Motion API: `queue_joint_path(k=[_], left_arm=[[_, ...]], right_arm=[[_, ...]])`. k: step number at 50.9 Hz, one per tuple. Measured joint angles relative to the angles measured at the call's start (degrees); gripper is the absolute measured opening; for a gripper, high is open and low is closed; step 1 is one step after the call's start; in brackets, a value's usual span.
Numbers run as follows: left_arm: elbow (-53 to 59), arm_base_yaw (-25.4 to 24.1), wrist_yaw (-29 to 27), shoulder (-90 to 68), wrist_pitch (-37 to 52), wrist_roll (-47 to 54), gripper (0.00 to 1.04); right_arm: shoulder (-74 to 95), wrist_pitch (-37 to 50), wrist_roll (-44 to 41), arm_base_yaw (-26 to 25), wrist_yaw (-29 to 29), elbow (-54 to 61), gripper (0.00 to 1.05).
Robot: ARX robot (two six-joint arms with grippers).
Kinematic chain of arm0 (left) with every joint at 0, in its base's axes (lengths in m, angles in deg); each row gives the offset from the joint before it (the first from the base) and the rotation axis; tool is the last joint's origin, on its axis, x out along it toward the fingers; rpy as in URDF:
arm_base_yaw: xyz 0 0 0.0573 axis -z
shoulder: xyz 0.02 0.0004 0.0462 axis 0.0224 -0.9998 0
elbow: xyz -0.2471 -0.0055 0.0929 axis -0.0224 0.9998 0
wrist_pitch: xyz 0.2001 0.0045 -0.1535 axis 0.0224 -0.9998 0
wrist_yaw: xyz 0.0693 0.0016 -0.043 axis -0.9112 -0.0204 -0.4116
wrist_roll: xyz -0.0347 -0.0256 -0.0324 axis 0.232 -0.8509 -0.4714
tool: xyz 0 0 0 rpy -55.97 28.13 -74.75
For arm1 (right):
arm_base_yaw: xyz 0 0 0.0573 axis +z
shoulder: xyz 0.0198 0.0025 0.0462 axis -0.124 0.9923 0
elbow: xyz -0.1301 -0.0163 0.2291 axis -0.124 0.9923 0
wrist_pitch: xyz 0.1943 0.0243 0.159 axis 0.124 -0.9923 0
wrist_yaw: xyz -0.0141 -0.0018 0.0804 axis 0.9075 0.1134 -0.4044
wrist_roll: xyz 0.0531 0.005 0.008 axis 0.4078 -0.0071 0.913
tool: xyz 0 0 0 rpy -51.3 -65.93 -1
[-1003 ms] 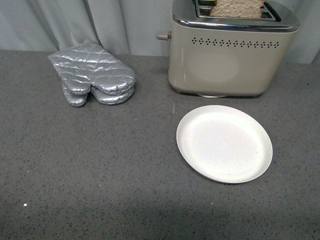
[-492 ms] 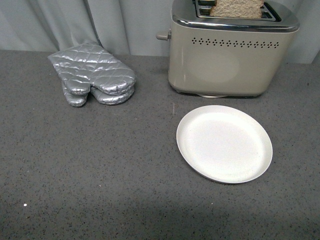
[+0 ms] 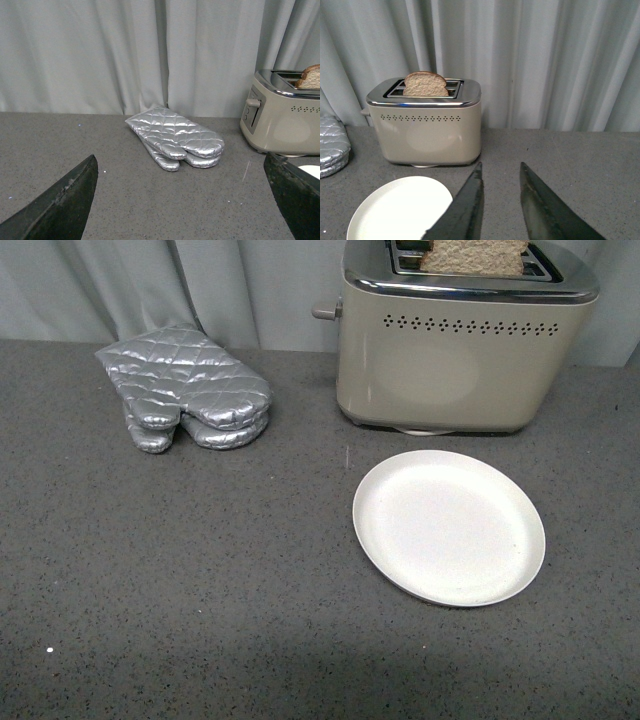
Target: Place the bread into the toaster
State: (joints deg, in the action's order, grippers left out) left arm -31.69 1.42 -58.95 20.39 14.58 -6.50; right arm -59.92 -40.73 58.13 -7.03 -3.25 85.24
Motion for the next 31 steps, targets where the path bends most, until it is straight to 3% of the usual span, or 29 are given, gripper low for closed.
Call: queue_joint_path(k=[6, 17, 20, 31], left_arm=[[0.00, 0.00, -0.02, 0.00, 0.00, 0.00, 0.98], [0.00, 0.00, 0.00, 0.00, 0.00, 0.00, 0.98], [0.00, 0.00, 0.00, 0.00, 0.00, 0.00, 0.98], [0.00, 0.00, 0.00, 0.00, 0.00, 0.00, 0.98]], right_arm=[[-0.07, 0.00, 0.00, 0.00, -0.02, 0.00, 0.40], [-0.07, 0.00, 0.00, 0.00, 0.00, 0.00, 0.88], [-0.07, 0.00, 0.02, 0.00, 0.00, 0.00, 0.96], [-0.07, 0.00, 0.20, 0.00, 0.00, 0.00, 0.95]])
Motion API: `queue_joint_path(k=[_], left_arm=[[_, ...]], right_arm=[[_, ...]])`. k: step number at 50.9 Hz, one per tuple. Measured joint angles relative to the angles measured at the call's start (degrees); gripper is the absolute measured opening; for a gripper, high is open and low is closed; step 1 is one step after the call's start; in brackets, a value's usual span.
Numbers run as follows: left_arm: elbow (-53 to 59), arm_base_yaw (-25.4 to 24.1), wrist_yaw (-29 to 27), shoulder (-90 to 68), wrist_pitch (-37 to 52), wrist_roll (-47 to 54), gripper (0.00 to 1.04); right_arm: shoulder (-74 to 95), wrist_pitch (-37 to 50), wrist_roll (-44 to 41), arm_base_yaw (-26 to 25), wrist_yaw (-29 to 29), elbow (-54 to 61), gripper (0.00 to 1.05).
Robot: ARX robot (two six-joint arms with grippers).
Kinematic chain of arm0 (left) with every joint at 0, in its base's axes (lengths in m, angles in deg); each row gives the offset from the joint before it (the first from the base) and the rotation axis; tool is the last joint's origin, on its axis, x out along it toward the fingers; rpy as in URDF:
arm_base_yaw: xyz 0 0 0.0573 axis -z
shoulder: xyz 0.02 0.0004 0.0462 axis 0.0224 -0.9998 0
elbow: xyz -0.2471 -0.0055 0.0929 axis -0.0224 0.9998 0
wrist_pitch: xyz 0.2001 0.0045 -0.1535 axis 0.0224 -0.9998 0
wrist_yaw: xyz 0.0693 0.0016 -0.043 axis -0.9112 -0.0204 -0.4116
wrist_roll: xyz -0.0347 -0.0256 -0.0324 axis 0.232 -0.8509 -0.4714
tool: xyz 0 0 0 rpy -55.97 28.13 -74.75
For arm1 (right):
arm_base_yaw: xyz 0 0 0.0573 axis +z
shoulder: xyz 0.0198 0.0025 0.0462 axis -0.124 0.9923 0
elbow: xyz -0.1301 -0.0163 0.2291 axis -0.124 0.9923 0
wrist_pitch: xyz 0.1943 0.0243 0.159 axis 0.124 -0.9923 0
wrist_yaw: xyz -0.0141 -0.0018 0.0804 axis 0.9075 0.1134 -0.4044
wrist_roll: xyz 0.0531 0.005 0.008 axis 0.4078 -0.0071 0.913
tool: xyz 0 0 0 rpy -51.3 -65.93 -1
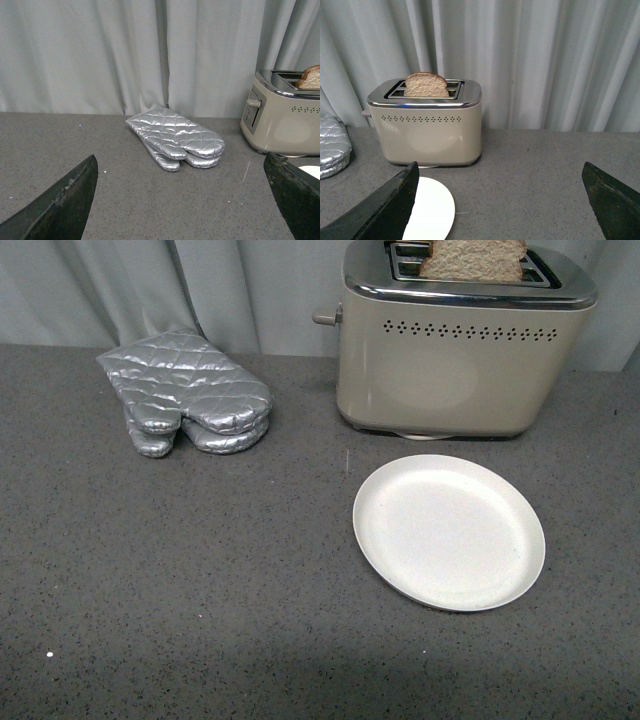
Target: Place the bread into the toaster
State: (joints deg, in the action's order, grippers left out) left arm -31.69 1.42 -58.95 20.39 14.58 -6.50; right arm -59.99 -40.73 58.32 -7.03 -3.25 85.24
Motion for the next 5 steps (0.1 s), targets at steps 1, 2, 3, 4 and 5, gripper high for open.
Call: queue_joint_path(k=[1, 2, 3, 4, 5], left_arm=[[0.00, 0.00, 0.00, 0.00, 0.00, 0.00, 0.98], [0.00, 0.00, 0.00, 0.00, 0.00, 0.00, 0.98], [0.00, 0.00, 0.00, 0.00, 0.00, 0.00, 0.98], [0.00, 0.00, 0.00, 0.00, 0.00, 0.00, 0.98], [0.00, 0.00, 0.00, 0.00, 0.00, 0.00, 0.98]], right_arm=[[0.00, 0.00, 0.00, 0.00, 0.00, 0.00, 0.95], [0.00, 0.00, 0.00, 0.00, 0.00, 0.00, 0.95], [0.00, 0.00, 0.00, 0.00, 0.00, 0.00, 0.95], [0.00, 0.00, 0.00, 0.00, 0.00, 0.00, 0.95], [0.00, 0.00, 0.02, 0.00, 0.00, 0.00, 0.95]])
